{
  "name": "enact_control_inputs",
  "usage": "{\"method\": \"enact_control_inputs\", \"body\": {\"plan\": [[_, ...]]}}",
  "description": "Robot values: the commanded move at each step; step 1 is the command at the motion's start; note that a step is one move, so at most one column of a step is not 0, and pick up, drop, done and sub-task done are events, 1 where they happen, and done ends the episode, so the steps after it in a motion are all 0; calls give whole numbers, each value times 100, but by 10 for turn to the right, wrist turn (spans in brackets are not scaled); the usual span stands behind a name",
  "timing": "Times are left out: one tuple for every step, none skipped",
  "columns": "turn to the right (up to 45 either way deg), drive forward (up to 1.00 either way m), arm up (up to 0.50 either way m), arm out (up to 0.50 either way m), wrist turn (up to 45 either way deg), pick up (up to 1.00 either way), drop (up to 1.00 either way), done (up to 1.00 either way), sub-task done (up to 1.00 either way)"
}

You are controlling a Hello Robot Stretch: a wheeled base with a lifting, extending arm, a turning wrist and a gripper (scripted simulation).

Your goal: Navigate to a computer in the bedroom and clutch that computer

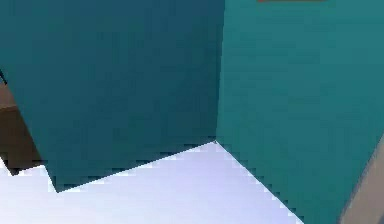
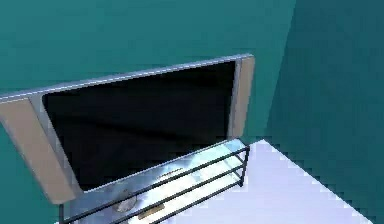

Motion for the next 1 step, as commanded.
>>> {"method": "enact_control_inputs", "body": {"plan": [[450, 0, 0, 0, 0, 0, 0, 0, 0]]}}
